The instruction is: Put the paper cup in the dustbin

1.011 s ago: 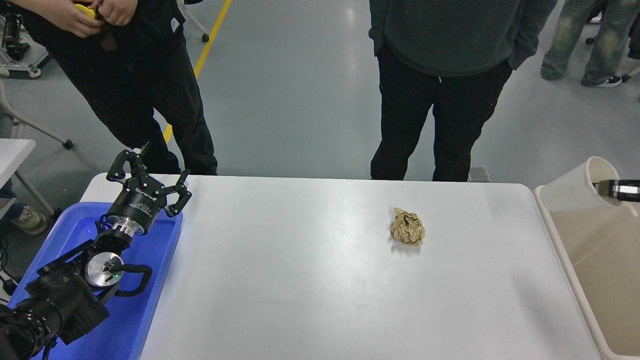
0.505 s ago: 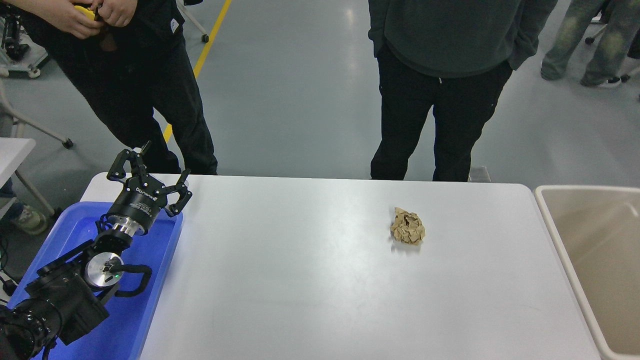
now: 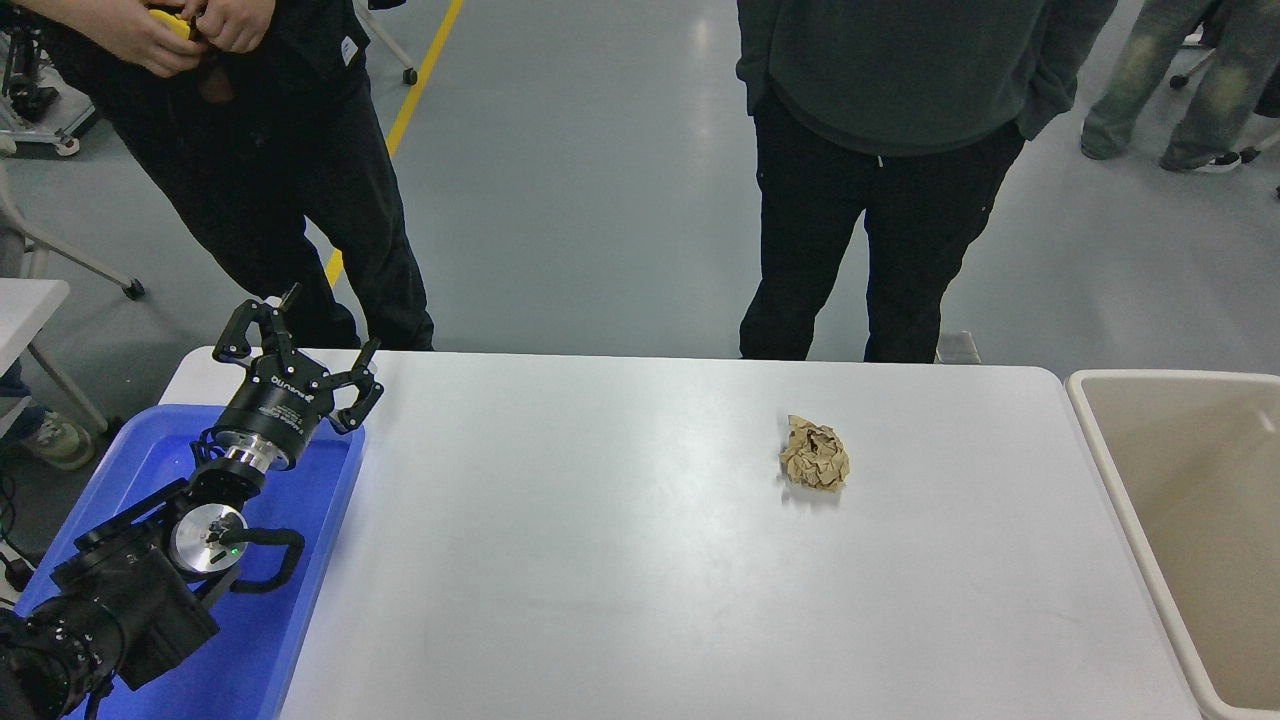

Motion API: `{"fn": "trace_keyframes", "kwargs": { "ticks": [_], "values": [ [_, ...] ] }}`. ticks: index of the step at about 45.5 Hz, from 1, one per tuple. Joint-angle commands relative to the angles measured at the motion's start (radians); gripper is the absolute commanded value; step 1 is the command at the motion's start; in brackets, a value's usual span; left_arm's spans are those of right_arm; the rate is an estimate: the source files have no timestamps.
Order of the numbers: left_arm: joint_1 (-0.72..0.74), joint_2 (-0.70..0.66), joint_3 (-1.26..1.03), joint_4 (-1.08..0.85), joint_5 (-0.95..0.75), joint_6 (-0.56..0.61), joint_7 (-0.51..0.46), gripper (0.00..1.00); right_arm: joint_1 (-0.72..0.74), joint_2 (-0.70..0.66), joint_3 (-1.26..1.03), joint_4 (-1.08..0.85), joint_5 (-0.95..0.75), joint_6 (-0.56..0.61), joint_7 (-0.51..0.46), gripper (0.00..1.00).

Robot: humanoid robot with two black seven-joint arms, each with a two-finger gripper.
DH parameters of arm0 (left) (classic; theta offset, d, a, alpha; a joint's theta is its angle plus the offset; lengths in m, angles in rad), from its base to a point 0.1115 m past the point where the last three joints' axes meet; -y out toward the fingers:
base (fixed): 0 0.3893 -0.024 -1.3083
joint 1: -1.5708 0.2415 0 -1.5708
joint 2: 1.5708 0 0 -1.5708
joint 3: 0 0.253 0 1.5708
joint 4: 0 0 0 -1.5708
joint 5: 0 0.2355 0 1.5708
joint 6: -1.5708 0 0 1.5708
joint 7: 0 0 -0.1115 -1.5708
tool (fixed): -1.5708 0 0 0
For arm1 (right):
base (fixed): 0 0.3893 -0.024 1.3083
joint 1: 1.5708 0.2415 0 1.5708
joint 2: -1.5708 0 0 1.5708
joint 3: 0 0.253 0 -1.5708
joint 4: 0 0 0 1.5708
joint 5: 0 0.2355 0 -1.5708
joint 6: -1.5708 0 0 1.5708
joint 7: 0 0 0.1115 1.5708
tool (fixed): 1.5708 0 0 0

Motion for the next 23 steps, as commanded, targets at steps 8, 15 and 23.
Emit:
{"fn": "trace_keyframes", "kwargs": {
  "ticks": [8,15,23],
  "values": [
    [0.0,-0.001,0.0,0.0,0.0,0.0,0.0,1.0,-0.095,0.167,0.003,-0.053,0.068,-0.03,-0.059,0.0],
    [0.0,0.001,0.0,0.0,0.0,0.0,0.0,1.0,-0.116,0.199,0.003,-0.073,0.07,-0.031,-0.061,0.0],
    [0.0,0.001,0.0,0.0,0.0,0.0,0.0,1.0,-0.121,0.201,0.004,-0.073,0.076,-0.031,-0.059,0.0]
  ]
}}
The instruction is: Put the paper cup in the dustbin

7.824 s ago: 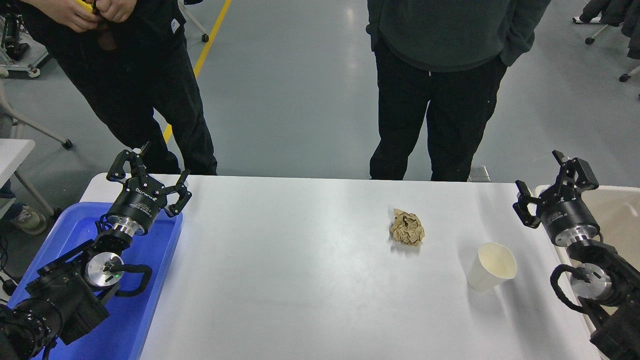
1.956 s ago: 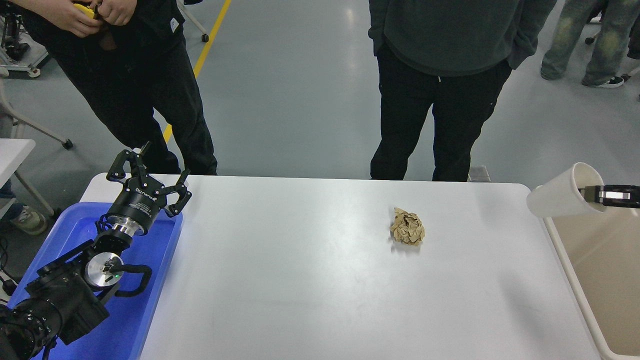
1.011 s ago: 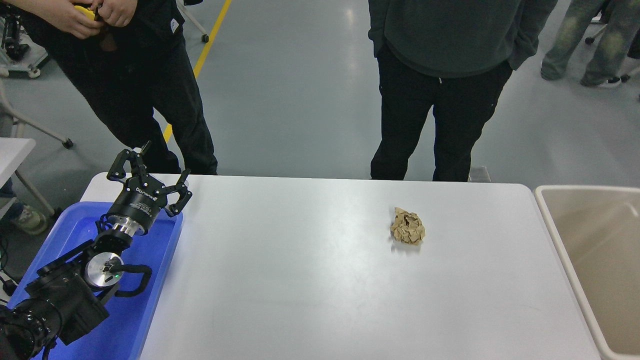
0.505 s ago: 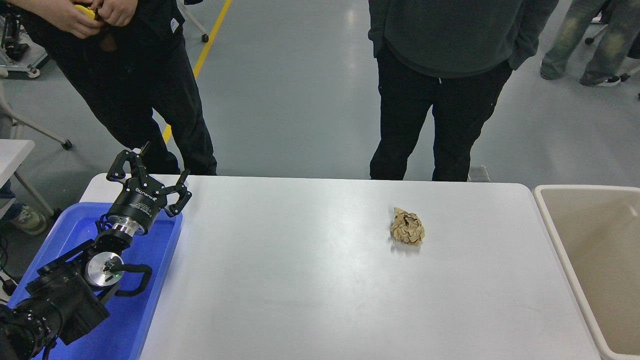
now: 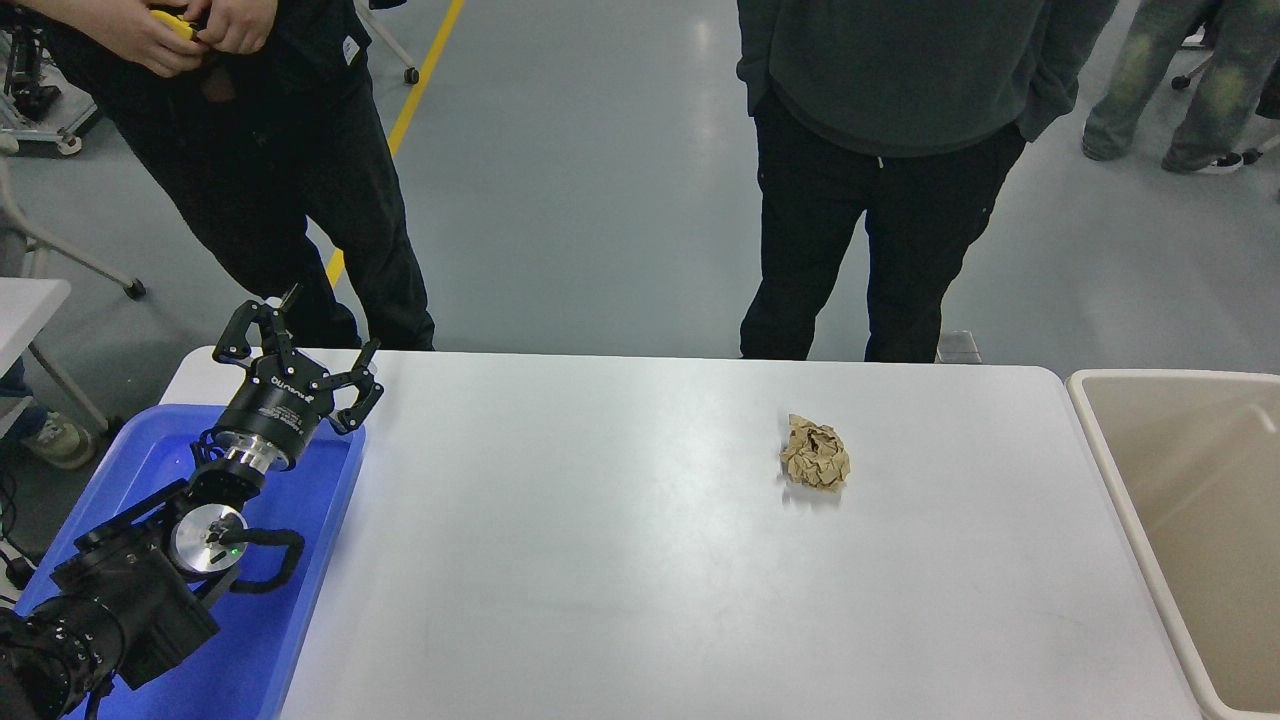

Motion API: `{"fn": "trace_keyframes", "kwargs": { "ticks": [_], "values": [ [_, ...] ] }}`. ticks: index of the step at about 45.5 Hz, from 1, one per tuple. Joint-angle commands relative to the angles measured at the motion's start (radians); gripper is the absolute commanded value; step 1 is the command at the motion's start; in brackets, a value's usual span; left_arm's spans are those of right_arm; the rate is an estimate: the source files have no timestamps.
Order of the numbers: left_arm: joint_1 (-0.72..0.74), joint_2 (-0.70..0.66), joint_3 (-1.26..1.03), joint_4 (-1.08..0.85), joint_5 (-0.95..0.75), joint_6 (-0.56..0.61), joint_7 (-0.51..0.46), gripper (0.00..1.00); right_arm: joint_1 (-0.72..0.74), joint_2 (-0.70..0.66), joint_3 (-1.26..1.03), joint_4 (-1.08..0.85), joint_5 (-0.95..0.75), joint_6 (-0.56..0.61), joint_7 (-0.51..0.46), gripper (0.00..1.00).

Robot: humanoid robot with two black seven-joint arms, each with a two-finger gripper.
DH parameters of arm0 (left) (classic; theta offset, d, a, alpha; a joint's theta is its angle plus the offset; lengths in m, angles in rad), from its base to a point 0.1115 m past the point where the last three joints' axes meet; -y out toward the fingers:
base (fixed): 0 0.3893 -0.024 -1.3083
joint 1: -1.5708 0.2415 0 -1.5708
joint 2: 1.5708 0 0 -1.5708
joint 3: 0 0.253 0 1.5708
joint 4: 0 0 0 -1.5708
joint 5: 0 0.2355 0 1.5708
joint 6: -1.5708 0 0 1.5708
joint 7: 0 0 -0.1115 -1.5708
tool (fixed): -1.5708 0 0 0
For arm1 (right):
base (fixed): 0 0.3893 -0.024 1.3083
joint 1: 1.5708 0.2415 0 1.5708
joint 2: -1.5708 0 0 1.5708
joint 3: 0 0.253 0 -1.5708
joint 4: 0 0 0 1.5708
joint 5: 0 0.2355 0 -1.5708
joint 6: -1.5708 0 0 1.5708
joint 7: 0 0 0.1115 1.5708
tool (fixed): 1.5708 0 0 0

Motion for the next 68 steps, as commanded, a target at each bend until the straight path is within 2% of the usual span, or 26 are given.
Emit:
{"fn": "trace_keyframes", "kwargs": {
  "ticks": [1,20,32,40,51,68],
  "values": [
    [0.0,-0.001,0.0,0.0,0.0,0.0,0.0,1.0,-0.022,0.028,0.001,-0.013,0.012,-0.004,-0.006,0.0],
    [0.0,0.001,0.0,0.0,0.0,0.001,0.0,1.0,-0.024,0.047,0.001,-0.015,0.039,-0.01,-0.006,0.01],
    [0.0,-0.001,0.0,0.0,0.0,0.0,0.0,1.0,-0.022,0.047,0.003,-0.012,0.069,-0.135,-0.003,0.75],
    [0.0,-0.001,0.0,0.0,0.0,0.0,0.0,1.0,-0.019,0.047,0.009,-0.007,0.069,-0.185,-0.003,0.97],
    [0.0,-0.001,0.0,0.0,0.0,0.0,0.0,1.0,-0.001,0.045,0.118,-0.006,0.069,-0.188,-0.003,0.98],
    [0.0,-0.001,0.0,0.0,0.0,0.001,0.0,1.0,0.125,0.047,0.489,0.023,0.07,-0.184,0.001,0.99]
  ]
}}
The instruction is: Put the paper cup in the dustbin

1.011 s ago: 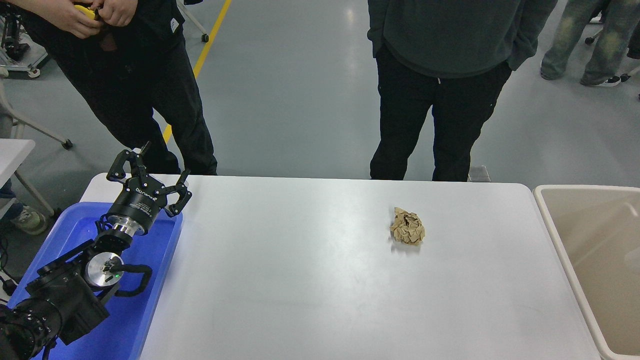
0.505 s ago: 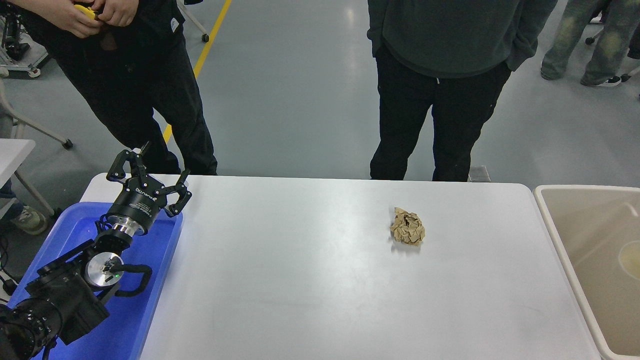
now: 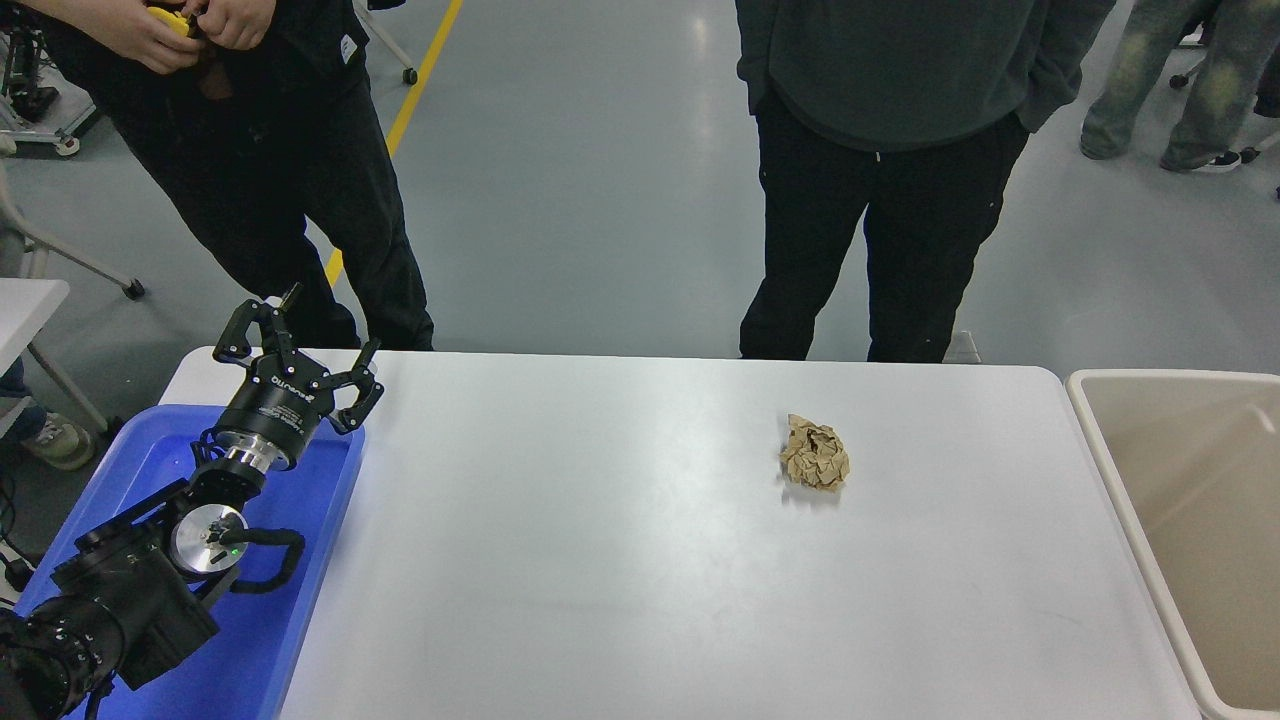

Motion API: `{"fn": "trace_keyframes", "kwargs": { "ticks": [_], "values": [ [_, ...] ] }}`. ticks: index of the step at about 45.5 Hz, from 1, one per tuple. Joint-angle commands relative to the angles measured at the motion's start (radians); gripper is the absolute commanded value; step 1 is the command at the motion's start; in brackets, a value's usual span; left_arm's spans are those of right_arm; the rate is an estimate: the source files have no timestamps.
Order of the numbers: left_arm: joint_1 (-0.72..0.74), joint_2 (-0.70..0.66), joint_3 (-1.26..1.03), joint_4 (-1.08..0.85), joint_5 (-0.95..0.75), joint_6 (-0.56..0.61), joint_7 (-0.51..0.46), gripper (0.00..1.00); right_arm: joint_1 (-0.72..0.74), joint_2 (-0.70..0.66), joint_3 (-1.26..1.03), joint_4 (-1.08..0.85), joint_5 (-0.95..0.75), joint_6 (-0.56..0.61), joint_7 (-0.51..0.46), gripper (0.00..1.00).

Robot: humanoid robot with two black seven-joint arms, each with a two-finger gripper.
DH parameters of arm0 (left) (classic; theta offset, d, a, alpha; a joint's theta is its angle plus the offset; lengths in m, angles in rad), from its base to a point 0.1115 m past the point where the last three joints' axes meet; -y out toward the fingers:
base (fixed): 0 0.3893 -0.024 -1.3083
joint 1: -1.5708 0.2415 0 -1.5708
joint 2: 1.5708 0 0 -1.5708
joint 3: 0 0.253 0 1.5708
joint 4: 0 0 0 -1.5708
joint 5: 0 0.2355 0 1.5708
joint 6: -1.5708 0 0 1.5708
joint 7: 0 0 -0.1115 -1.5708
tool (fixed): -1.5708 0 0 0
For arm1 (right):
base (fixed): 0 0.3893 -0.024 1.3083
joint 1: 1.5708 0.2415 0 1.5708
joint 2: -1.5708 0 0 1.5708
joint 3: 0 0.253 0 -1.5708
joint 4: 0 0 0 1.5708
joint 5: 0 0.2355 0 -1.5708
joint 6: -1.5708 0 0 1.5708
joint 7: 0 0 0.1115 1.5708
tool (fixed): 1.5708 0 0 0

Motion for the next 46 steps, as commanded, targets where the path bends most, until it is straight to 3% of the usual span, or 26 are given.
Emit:
{"fn": "trace_keyframes", "kwargs": {
  "ticks": [1,21,46],
  "values": [
    [0.0,0.001,0.0,0.0,0.001,0.0,0.0,1.0,0.063,0.002,0.232,0.032,0.001,-0.001,0.006,0.99],
    [0.0,0.001,0.0,0.0,0.001,0.0,0.0,1.0,0.022,0.012,0.832,0.335,0.0,0.007,0.03,0.99],
    [0.0,-0.001,0.0,0.0,0.001,0.0,0.0,1.0,-0.092,0.045,1.059,0.69,0.001,0.066,0.032,0.99]
  ]
}}
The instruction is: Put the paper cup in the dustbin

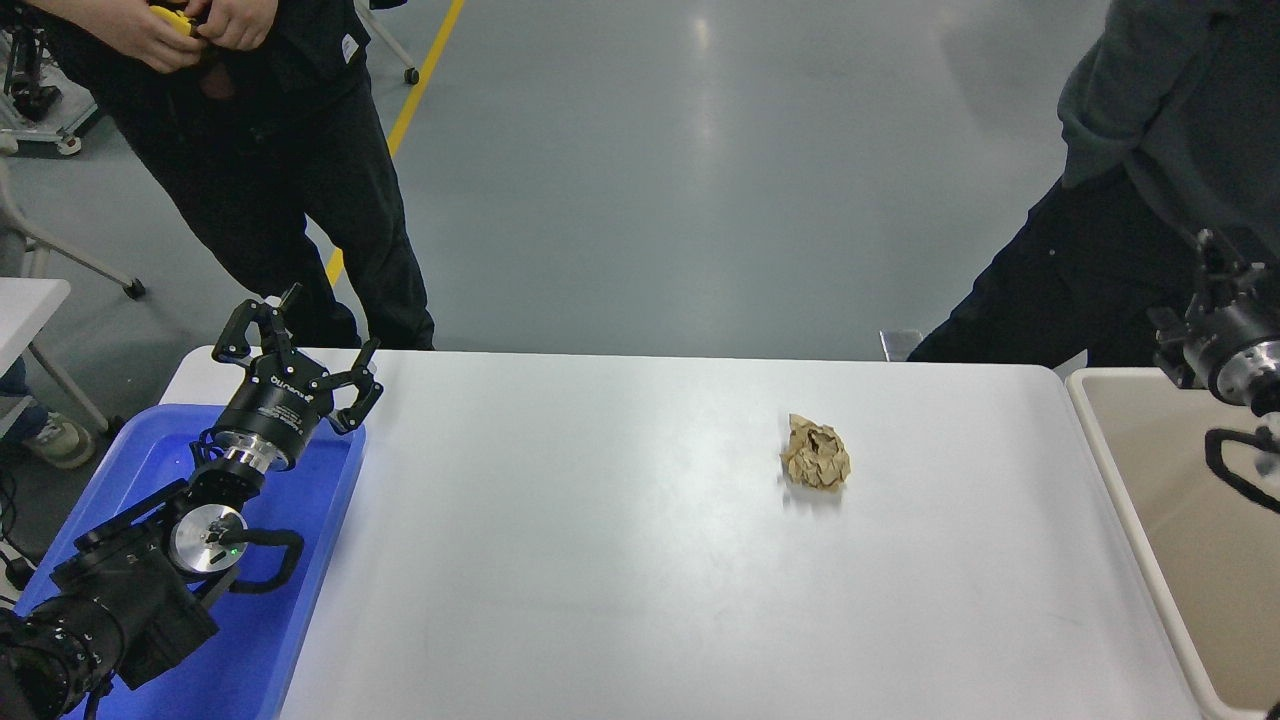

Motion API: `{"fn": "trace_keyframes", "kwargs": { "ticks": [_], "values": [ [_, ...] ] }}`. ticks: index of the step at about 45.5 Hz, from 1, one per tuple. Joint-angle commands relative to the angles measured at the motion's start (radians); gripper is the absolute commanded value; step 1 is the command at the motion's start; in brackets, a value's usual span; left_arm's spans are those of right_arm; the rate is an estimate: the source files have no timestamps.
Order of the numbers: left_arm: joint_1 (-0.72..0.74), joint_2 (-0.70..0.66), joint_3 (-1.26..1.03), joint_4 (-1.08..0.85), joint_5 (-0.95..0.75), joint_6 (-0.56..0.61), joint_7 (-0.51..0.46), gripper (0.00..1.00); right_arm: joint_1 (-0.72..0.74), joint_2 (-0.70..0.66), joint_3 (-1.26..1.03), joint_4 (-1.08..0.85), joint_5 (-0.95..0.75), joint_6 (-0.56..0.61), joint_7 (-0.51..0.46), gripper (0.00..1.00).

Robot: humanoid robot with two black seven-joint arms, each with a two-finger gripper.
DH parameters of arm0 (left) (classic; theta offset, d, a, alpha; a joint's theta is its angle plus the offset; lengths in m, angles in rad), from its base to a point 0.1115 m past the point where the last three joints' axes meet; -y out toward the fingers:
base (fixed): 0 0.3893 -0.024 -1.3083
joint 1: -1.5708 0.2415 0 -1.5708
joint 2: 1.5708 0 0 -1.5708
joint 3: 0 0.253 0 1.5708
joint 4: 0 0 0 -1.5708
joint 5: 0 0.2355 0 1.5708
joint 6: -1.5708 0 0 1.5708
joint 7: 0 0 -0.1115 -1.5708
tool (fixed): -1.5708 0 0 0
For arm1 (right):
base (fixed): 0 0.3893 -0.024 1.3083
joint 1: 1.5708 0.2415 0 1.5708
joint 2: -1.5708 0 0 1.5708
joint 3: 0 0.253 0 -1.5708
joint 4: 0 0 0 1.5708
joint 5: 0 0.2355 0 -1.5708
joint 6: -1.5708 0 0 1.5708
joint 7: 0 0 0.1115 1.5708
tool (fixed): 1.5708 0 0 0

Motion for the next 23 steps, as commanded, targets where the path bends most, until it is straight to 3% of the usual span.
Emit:
{"fn": "trace_keyframes", "kwargs": {
  "ticks": [1,13,23],
  "values": [
    [0.0,0.001,0.0,-0.001,0.001,0.001,0.0,1.0,-0.049,0.025,0.108,0.134,0.0,0.047,0.002,0.99],
    [0.0,0.001,0.0,-0.001,0.001,0.001,0.0,1.0,-0.126,0.098,0.24,0.177,0.0,0.108,0.006,1.0],
    [0.0,0.001,0.0,-0.001,0.001,0.0,0.0,1.0,-0.173,0.122,0.243,0.175,0.0,0.113,0.064,0.99]
  ]
}}
